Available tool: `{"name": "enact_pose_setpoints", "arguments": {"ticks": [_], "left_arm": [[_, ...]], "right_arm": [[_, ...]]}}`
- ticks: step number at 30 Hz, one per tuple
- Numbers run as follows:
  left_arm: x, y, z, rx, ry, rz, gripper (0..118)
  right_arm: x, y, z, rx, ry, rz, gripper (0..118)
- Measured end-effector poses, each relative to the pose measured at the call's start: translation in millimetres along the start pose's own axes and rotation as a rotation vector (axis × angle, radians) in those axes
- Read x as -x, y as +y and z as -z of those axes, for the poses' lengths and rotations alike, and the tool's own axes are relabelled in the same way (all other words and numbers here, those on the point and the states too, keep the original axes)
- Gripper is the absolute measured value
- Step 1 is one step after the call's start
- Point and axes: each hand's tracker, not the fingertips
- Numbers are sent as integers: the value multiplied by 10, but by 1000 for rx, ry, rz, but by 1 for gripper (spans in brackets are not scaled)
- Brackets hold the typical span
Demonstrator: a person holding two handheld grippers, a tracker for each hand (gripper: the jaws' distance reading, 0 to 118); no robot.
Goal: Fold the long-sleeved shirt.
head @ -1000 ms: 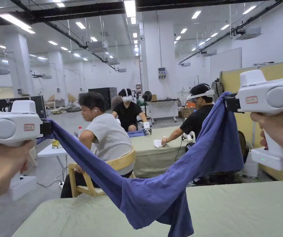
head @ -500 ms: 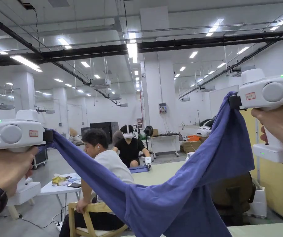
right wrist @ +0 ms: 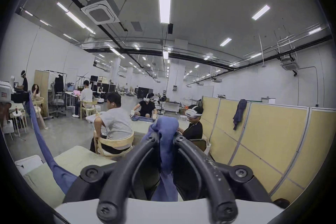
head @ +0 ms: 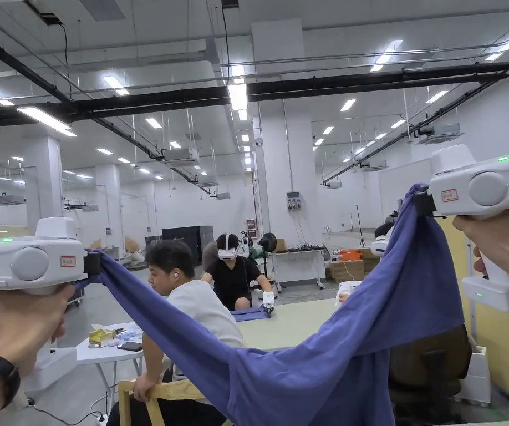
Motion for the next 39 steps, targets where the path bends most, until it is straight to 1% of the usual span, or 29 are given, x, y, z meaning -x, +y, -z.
{"name": "enact_pose_setpoints", "arguments": {"ticks": [10,14,17,20,22,25,27,31,33,36,39], "left_arm": [[64,-138,788,12,13,-6,6],[61,-290,1051,21,11,-6,6],[29,-472,1234,38,7,-2,6],[-27,-763,1407,82,-6,-13,6],[-106,-1054,1493,126,-14,2,6],[-212,-1529,1588,198,-40,-9,6],[-282,-1808,1632,261,-53,-5,6],[-373,-2269,1587,314,-71,-13,6],[-396,-2478,1509,342,-72,-29,6],[-423,-2809,1382,391,-74,-50,6],[-429,-3139,1161,434,-82,-69,6]], "right_arm": [[192,-147,829,12,15,-23,13],[203,-334,1114,29,25,3,13],[219,-568,1300,53,30,5,13],[248,-930,1487,107,39,3,13],[278,-1266,1609,164,47,15,13],[334,-1793,1734,256,61,33,13],[382,-2094,1756,300,72,25,13],[428,-2570,1670,351,83,32,13],[427,-2815,1579,379,93,48,13],[424,-3183,1445,448,95,44,13],[376,-3531,1233,495,96,100,13]]}}
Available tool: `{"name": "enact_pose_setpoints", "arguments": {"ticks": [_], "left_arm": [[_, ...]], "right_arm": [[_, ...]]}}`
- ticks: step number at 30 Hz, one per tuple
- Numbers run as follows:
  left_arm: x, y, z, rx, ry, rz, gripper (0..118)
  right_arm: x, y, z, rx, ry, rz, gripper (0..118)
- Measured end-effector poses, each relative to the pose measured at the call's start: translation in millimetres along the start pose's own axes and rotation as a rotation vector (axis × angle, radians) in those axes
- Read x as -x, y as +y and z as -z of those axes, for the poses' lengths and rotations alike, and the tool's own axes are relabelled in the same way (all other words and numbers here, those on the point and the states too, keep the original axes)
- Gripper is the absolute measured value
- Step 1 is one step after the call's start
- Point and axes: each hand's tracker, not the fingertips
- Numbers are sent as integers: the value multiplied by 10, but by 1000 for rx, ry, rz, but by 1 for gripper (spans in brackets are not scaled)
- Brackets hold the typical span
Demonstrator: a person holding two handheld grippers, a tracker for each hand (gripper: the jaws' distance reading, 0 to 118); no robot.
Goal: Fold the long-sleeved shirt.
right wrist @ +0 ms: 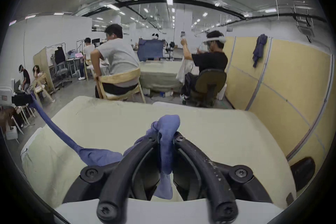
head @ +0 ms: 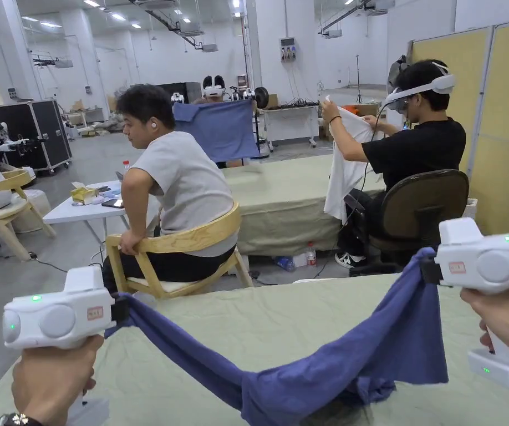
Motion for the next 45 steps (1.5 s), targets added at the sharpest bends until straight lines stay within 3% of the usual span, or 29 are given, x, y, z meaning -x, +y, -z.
{"name": "enact_pose_setpoints", "arguments": {"ticks": [13,27,33,42,44,45], "left_arm": [[335,-1661,-979,146,7,-97,6],[602,-2660,-1932,215,33,-190,6],[651,-3137,-1868,359,62,-183,6],[630,-3699,-1490,511,65,-165,7],[607,-3702,-1479,499,68,-149,20],[595,-3683,-1476,492,73,-134,36]], "right_arm": [[-245,-1658,-808,149,7,87,13],[-269,-2687,-1658,203,33,129,13],[-256,-3104,-1607,299,28,125,13],[-397,-3534,-1257,402,-1,186,14],[-419,-3530,-1230,421,-17,221,19],[-432,-3533,-1233,423,-18,228,29]]}}
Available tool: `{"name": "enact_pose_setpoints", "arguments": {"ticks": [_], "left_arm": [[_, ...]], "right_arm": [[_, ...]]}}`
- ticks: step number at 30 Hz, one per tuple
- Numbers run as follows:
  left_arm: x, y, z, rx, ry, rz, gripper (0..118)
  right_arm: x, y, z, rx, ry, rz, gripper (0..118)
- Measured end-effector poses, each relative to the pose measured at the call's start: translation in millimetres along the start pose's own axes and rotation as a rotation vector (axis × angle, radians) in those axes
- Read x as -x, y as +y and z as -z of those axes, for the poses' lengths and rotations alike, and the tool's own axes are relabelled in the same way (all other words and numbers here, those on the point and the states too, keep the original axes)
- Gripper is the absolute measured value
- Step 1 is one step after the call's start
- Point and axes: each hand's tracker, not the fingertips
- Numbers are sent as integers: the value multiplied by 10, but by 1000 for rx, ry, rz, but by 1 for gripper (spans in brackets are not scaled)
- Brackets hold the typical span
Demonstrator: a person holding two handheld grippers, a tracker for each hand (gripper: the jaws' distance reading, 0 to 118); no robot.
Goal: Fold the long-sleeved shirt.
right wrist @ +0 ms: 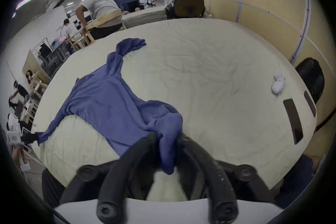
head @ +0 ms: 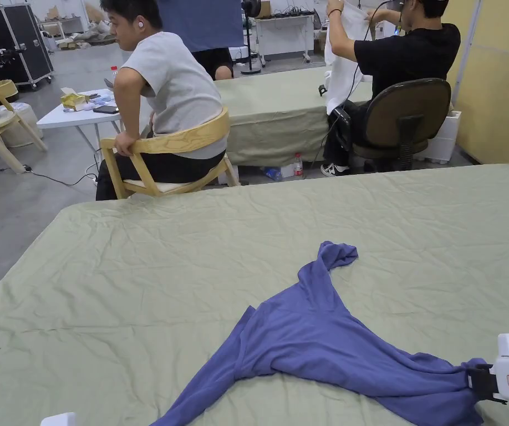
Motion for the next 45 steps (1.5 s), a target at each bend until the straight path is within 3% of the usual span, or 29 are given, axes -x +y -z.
{"name": "enact_pose_setpoints", "arguments": {"ticks": [1,3,6,9,12,14,16,18,21,26,30,33,35,36,37,39,40,45], "left_arm": [[-4,5,7,-2,2,9,56],[-43,74,-66,-38,-16,31,59],[-157,225,-243,-133,-41,29,59],[-378,390,-457,-200,-63,81,59],[-643,530,-679,-280,-75,138,44],[-878,557,-869,-338,-109,168,18],[-1080,566,-1012,-401,-136,200,0],[-1300,535,-1128,-452,-115,259,0],[-1491,535,-1192,-445,-208,258,0],[-1740,553,-1186,-425,-219,313,0],[-1908,625,-1107,-393,-240,348,0],[-2065,673,-1014,-369,-260,370,0],[-2173,690,-943,-361,-264,384,0],[-2229,700,-898,-347,-274,390,0],[-2269,719,-855,-342,-279,392,0],[-2369,762,-763,-326,-292,408,0],[-2408,777,-729,-321,-293,412,0],[-2574,922,-497,-284,-304,433,0]], "right_arm": [[5,2,-8,0,-5,0,50],[28,22,-37,-2,-8,-21,65],[100,30,-178,-48,-34,-49,65],[181,85,-429,-145,-2,-17,65],[324,102,-750,-240,4,-44,60],[410,82,-963,-292,5,-60,45],[513,5,-1194,-345,16,-57,18],[567,-109,-1400,-403,19,-41,2],[615,-262,-1601,-442,11,-31,1],[558,-334,-1785,-431,21,-29,0],[333,-234,-1701,-179,82,-7,0],[232,-210,-1487,-12,34,-131,0],[196,-240,-1357,44,21,-170,1],[156,-237,-1278,60,32,-176,2],[133,-235,-1215,65,28,-174,16],[69,-209,-1038,98,1,-184,69],[11,-203,-970,116,-13,-180,74],[-219,-84,-450,148,13,-117,71]]}}
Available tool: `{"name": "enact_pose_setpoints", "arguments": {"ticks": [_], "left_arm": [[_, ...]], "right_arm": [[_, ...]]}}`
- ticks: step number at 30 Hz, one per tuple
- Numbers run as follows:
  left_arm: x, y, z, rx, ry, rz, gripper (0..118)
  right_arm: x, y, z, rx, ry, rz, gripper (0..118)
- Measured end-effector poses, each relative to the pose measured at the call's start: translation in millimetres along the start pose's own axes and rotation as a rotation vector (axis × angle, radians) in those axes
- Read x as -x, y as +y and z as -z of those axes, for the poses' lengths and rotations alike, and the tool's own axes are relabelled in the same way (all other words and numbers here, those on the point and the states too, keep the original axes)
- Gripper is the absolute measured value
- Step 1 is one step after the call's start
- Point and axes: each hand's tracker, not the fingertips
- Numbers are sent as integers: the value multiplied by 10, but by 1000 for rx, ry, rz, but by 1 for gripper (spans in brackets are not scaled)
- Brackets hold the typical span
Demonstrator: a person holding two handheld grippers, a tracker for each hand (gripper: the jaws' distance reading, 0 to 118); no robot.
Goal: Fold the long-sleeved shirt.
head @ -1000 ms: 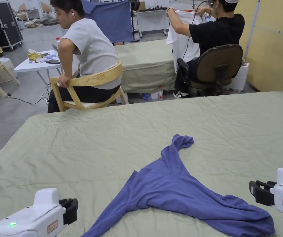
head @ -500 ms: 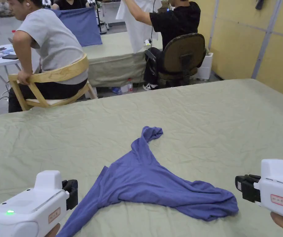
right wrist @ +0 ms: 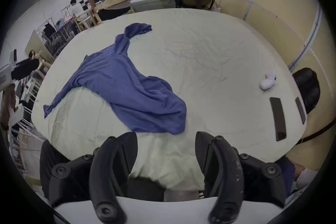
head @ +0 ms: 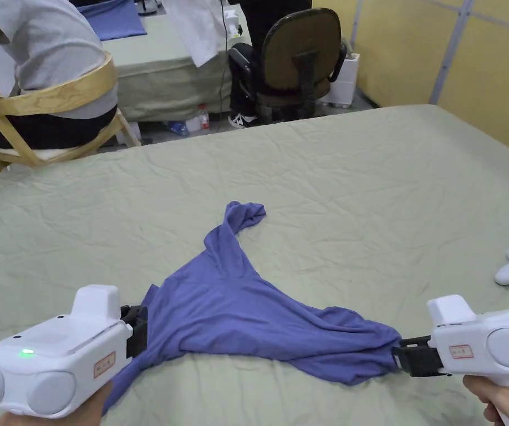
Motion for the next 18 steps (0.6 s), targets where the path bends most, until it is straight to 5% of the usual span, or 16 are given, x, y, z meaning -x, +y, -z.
{"name": "enact_pose_setpoints", "arguments": {"ticks": [13,16,18], "left_arm": [[-2,81,597,90,-12,12,0],[24,63,681,105,-15,7,0],[53,74,757,124,-23,14,0]], "right_arm": [[-149,134,1230,119,56,-25,34],[-222,126,1200,89,99,82,14],[-200,112,1138,65,75,76,11]]}}
